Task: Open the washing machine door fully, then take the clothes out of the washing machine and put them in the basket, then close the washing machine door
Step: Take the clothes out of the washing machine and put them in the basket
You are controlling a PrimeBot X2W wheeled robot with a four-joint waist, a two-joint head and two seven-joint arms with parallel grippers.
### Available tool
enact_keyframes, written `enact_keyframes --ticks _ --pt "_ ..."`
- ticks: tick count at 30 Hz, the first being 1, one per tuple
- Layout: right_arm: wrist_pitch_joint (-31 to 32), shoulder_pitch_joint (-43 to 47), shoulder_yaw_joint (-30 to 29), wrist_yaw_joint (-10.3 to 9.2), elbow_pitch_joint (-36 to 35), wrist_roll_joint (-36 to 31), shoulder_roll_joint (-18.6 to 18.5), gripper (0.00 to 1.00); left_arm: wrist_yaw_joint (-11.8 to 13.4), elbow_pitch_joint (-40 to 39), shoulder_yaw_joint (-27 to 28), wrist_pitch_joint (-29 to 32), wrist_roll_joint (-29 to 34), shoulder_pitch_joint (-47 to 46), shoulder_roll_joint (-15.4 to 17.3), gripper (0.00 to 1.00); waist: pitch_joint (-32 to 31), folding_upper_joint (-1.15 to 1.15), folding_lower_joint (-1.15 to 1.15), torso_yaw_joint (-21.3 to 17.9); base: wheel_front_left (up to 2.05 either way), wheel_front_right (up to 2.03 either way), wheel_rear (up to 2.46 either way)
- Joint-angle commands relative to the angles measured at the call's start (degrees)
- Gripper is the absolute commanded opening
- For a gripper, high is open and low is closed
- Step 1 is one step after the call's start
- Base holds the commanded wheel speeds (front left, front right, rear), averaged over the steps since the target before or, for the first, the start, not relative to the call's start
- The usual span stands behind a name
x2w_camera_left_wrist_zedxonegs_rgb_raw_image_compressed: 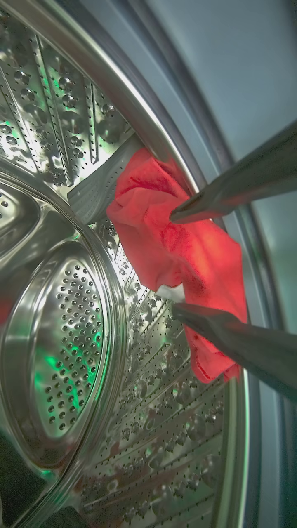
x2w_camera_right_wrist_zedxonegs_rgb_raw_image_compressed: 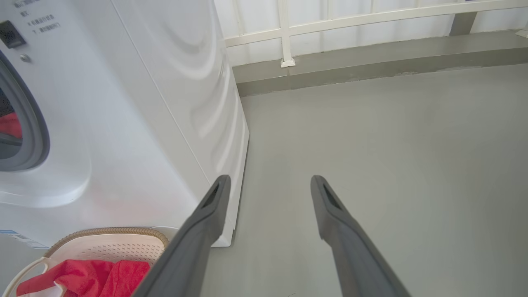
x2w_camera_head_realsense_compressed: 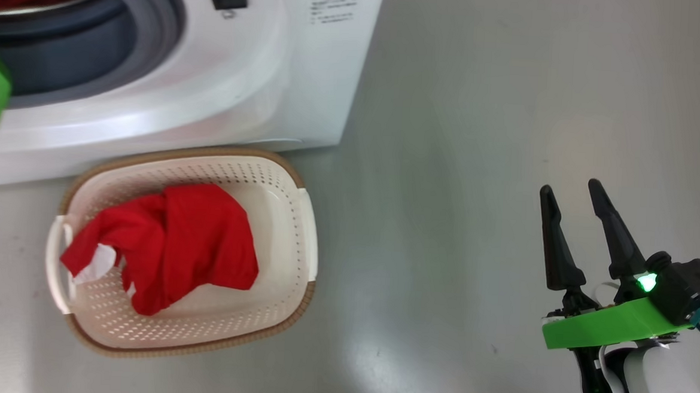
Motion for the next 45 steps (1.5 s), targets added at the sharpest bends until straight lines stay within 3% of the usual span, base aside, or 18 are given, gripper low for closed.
enact_keyframes --ticks 1,12,24,25,26,29,31,38,45 --pt "-0.4 -0.1 1.4 0.43 -1.4 1.1 -0.2 1.0 -0.1 -0.6 0.6 0.1 0.1 -1.2 3.7 1.0 1.5 0.0 0.0 -1.4 0.0 0.0 0.0" --pt "-0.4 -0.3 1.9 0.43 -1.9 1.8 -0.2 1.0 -3.3 1.2 -0.1 6.1 -1.5 -5.0 5.3 1.0 3.9 0.0 0.0 -3.5 0.0 0.0 0.0" --pt "-0.4 -0.8 2.8 0.43 -2.0 2.0 -0.2 1.0 -2.1 1.5 -0.3 9.5 -3.0 -5.0 6.3 1.0 4.2 0.0 0.0 -4.7 0.0 0.0 0.0" --pt "-0.4 -0.8 2.8 0.43 -2.0 2.0 -0.2 1.0 -1.9 1.5 -0.4 9.7 -3.1 -4.9 6.3 0.97 4.2 0.0 0.0 -4.7 0.0 0.0 0.0" --pt "-0.4 -0.8 2.7 0.43 -2.0 2.0 -0.2 1.0 -1.8 1.5 -0.4 9.9 -3.3 -4.7 6.3 0.55 4.2 0.0 0.0 -4.7 0.0 0.0 0.0" --pt "-0.4 -0.8 2.6 0.43 -2.0 2.0 -0.2 1.0 -1.7 1.5 -0.5 10.2 -3.7 -4.3 6.2 0.05 4.2 0.0 0.0 -4.5 0.0 0.0 0.0" --pt "-0.4 -0.8 2.6 0.43 -2.0 2.0 -0.2 1.0 -1.6 1.5 -0.6 10.1 -3.9 -4.2 6.2 0.0 4.2 0.0 0.0 -4.5 0.0 0.0 0.0" --pt "-0.4 -0.8 2.2 0.43 -1.7 1.6 -0.2 1.0 -1.2 1.5 -0.5 8.4 -5.2 -3.2 5.2 0.0 3.2 0.0 0.0 -3.6 0.0 0.0 0.0" --pt "-0.4 -0.2 0.8 0.43 -1.3 0.9 -0.2 1.0 -0.4 1.5 3.7 1.4 -11.1 -0.8 1.9 0.0 0.7 0.0 0.0 -1.5 0.0 0.0 0.0"
